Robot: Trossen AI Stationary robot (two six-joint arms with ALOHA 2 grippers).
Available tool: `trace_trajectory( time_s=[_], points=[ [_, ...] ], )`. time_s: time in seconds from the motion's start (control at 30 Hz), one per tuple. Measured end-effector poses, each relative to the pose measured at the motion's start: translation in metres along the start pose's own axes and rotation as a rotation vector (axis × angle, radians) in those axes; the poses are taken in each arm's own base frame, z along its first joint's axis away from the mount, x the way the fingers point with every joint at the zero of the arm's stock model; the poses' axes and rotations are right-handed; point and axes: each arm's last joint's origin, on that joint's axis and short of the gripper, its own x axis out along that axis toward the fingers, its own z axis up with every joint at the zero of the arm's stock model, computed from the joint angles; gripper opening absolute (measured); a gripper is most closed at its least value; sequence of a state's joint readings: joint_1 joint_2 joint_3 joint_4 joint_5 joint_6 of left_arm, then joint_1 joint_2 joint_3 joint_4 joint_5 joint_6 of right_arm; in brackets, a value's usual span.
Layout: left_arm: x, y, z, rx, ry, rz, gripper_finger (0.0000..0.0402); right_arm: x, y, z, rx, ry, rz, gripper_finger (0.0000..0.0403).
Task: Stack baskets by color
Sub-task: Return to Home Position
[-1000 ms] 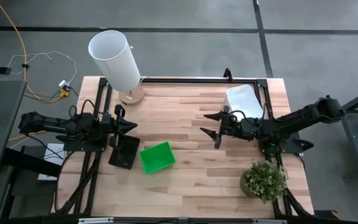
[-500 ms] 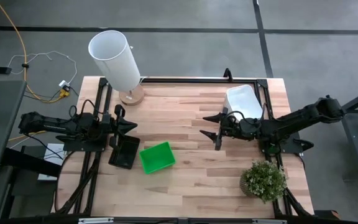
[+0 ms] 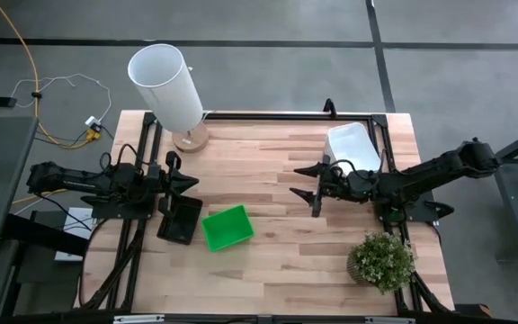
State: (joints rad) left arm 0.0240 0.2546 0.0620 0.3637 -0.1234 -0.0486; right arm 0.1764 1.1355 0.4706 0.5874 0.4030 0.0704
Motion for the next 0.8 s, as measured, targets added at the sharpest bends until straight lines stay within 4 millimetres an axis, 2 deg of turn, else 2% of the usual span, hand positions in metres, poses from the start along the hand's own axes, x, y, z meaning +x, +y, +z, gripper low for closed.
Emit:
trace_trajectory(
  time_s=[0.33, 0.8],
  points=[
    [0.000, 0.000, 0.000, 0.000, 0.000, 0.000, 0.0000, -0.014, -0.005, 0.013, 0.025, -0.016, 0.002, 0.0275],
    [0.000, 0.000, 0.000, 0.000, 0.000, 0.000, 0.0000, -0.029, -0.010, 0.016, 0.005, 0.032, 0.027, 0.0275]
  ],
)
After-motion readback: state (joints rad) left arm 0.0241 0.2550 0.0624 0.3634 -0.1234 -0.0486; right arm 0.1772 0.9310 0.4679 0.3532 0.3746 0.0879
